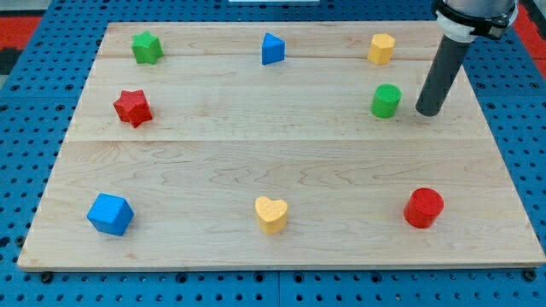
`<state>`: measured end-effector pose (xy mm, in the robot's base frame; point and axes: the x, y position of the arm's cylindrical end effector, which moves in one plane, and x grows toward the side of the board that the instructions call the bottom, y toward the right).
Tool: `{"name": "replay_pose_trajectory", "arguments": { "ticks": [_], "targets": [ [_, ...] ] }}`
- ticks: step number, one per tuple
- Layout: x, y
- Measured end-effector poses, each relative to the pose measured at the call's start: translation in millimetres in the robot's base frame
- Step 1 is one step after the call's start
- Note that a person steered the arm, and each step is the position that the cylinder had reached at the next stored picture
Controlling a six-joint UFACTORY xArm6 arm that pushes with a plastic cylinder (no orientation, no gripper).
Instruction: Push the green circle towards the red star
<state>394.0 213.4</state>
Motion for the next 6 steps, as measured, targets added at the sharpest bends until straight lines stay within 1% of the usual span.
{"name": "replay_pose_trajectory", "arguments": {
  "ticks": [4, 5, 6],
  "targets": [
    [0, 11],
    [1, 25],
    [1, 26]
  ]
}}
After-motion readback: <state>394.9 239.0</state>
